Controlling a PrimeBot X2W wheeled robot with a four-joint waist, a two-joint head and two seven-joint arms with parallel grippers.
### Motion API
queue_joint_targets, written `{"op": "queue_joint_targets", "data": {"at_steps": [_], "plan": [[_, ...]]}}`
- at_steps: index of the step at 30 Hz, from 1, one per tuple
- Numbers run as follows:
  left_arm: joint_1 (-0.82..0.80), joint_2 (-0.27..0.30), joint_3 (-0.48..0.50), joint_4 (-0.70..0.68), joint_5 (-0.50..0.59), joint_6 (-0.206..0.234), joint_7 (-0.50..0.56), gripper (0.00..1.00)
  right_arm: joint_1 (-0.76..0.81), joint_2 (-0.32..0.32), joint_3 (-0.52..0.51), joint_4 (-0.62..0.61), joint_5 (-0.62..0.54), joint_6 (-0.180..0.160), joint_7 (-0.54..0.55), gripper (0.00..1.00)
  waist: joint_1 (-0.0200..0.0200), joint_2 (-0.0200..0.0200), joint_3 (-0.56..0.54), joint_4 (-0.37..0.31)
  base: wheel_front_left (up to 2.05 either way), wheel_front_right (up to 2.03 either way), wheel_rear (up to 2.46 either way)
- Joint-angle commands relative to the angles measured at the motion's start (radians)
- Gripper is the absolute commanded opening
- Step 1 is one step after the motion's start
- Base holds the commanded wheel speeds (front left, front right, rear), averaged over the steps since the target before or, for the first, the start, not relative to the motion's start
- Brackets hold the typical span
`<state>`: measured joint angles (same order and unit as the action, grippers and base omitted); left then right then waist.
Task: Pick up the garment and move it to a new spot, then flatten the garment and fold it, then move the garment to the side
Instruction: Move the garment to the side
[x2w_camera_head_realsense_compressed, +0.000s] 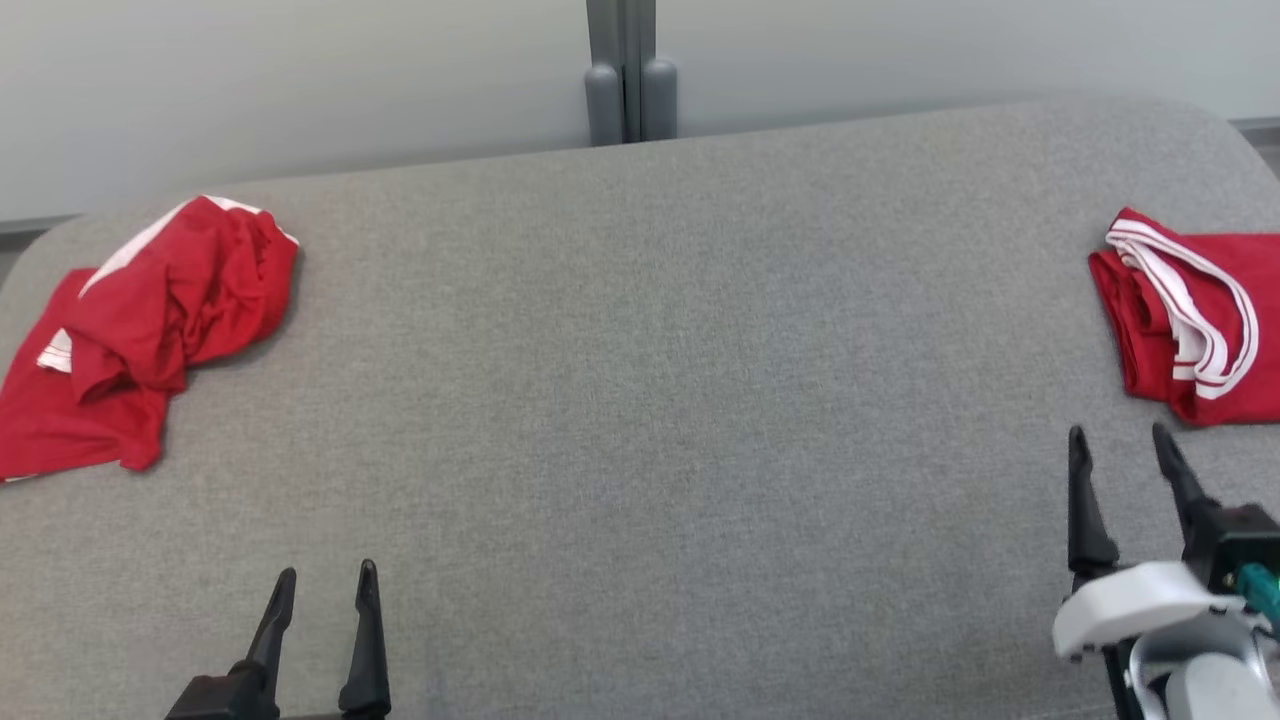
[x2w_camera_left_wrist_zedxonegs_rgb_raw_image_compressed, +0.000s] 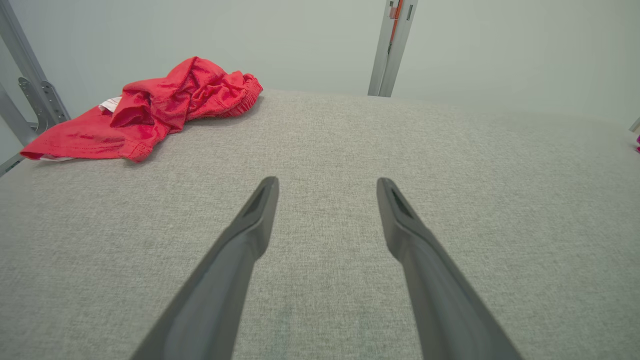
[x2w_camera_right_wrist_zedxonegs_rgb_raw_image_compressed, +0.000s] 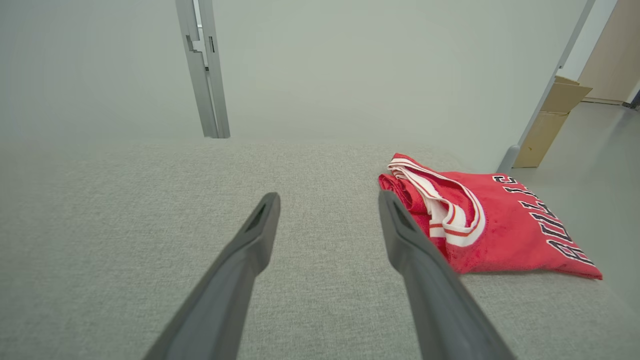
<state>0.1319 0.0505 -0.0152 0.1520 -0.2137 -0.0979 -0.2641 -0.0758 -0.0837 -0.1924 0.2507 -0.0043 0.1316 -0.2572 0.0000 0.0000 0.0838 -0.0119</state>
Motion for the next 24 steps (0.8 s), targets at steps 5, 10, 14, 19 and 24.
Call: {"op": "queue_joint_targets", "data": {"at_steps": [5, 10, 14, 19, 24], "plan": [[0.038, 0.001, 0.022, 0.007, -0.012, 0.026, 0.0, 1.0, 0.124, 0.024, 0.06, -0.045, 0.027, -0.002, -0.008, 1.0, 0.0, 0.0, -0.103, 0.053, 0.0, 0.0, 0.0], [0.047, 0.001, 0.031, 0.031, -0.011, 0.025, 0.0, 1.0, 0.178, 0.031, 0.085, -0.039, 0.037, -0.002, -0.008, 1.0, 0.0, 0.0, -0.121, 0.078, 0.0, 0.0, 0.0], [0.039, 0.001, 0.027, 0.048, -0.017, 0.027, 0.0, 1.0, 0.195, 0.033, 0.096, -0.023, 0.053, -0.002, -0.008, 1.0, 0.0, 0.0, -0.129, 0.089, 0.0, 0.0, 0.0], [0.026, 0.001, 0.016, 0.06, -0.018, 0.023, 0.0, 1.0, 0.195, 0.032, 0.108, -0.009, 0.073, -0.002, -0.008, 1.0, 0.0, 0.0, -0.131, 0.092, 0.0, 0.0, 0.0], [0.019, 0.001, 0.014, 0.064, -0.019, 0.022, 0.0, 1.0, 0.198, 0.032, 0.112, -0.001, 0.076, -0.002, -0.008, 1.0, 0.0, 0.0, -0.132, 0.092, 0.0, 0.0, 0.0]]}}
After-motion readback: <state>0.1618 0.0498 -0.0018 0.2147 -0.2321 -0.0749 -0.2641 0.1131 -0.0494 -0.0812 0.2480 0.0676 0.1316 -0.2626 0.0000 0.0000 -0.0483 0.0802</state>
